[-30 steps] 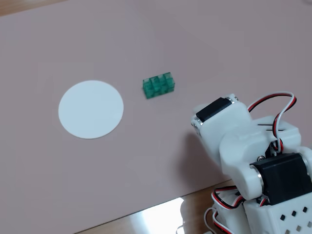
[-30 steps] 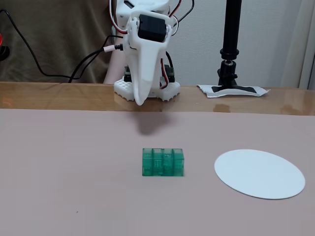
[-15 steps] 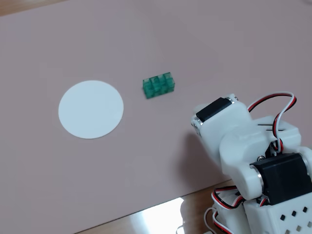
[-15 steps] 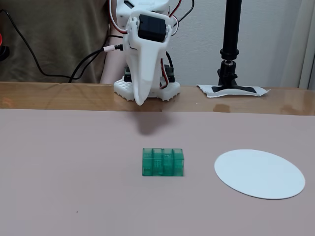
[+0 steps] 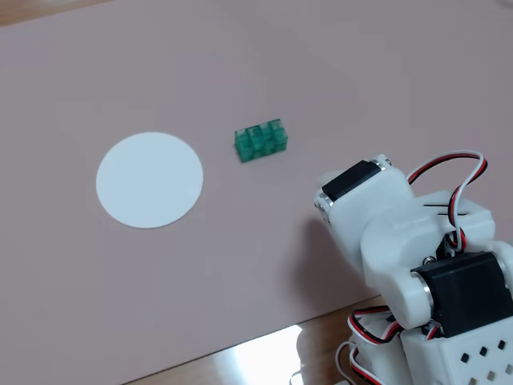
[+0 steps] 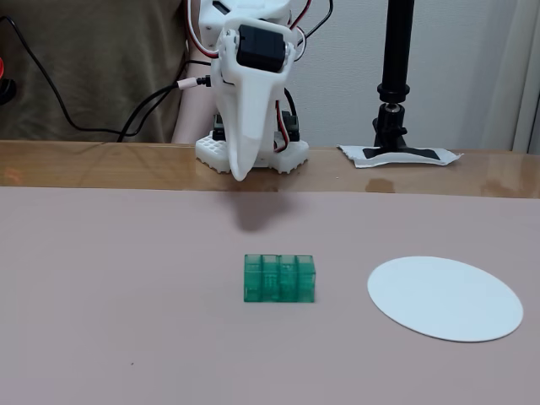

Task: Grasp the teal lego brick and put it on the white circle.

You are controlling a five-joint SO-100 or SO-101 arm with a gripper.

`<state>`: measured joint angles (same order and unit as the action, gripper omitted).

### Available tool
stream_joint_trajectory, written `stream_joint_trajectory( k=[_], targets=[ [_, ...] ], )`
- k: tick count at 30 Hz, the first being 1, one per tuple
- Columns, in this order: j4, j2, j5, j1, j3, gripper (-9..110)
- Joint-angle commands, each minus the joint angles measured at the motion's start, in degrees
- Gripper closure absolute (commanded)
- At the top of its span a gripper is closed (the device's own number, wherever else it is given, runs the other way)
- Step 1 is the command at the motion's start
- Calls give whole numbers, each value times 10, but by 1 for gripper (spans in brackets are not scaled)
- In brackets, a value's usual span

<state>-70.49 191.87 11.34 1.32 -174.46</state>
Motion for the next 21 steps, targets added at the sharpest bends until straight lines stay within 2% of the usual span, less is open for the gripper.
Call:
stream_joint_trajectory(
  k=[1,9,16,21],
  targets=[
    [5,4,1,-2,2,101],
    [13,4,76,31,-4,102],
    [25,2,69,25,56,102],
    [72,-151,53,31,135,102]
  ],
)
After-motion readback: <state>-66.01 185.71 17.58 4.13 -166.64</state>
